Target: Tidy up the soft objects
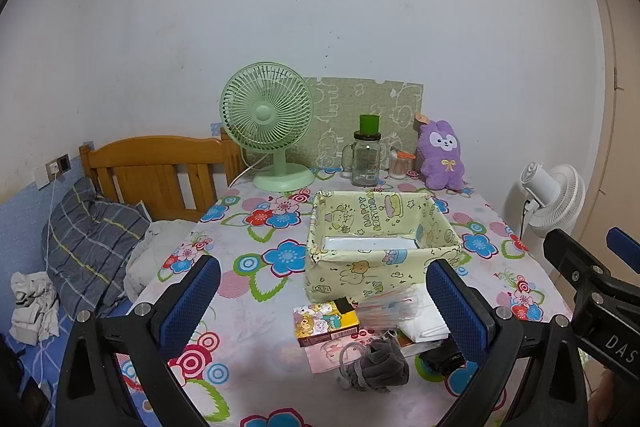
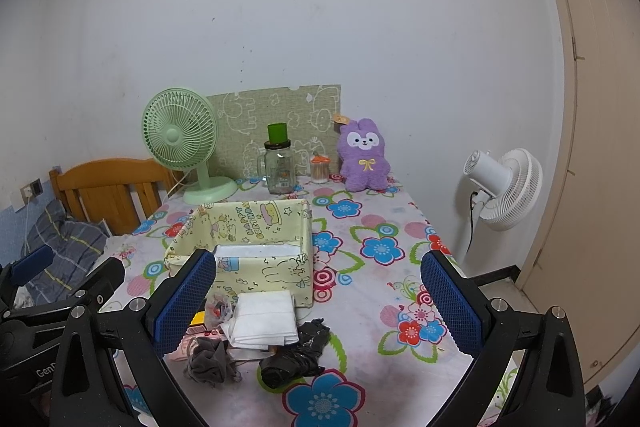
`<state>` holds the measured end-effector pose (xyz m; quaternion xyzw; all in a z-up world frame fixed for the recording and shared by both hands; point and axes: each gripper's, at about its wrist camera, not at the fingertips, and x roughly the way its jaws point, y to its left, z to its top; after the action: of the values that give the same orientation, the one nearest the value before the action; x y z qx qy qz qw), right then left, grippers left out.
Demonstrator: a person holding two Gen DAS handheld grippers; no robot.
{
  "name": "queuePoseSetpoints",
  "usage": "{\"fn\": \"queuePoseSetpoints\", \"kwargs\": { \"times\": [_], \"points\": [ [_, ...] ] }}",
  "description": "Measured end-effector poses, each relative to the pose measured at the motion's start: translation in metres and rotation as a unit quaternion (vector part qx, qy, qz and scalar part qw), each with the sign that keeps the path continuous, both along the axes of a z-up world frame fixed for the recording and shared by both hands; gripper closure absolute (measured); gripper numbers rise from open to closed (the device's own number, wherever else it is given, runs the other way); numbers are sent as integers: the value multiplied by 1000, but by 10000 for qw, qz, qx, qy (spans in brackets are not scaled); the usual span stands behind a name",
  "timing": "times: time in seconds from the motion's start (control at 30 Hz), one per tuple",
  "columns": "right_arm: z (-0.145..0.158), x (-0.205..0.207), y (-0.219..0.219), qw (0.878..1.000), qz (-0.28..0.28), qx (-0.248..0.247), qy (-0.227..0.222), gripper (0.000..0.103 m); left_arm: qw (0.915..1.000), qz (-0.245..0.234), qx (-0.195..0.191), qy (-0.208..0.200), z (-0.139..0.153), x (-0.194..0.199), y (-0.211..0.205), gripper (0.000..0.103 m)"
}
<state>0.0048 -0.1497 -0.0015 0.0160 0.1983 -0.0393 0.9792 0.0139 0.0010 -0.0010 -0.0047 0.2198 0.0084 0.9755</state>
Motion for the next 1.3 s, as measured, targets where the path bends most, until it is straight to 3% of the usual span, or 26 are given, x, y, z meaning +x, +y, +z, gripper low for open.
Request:
{"fn": "queuePoseSetpoints", "kwargs": {
  "times": [1.3],
  "points": [
    [0,-1,-1,10000,-3,19,0,0,10000,-17,-48,21,2,0,-3,0]
  ]
}}
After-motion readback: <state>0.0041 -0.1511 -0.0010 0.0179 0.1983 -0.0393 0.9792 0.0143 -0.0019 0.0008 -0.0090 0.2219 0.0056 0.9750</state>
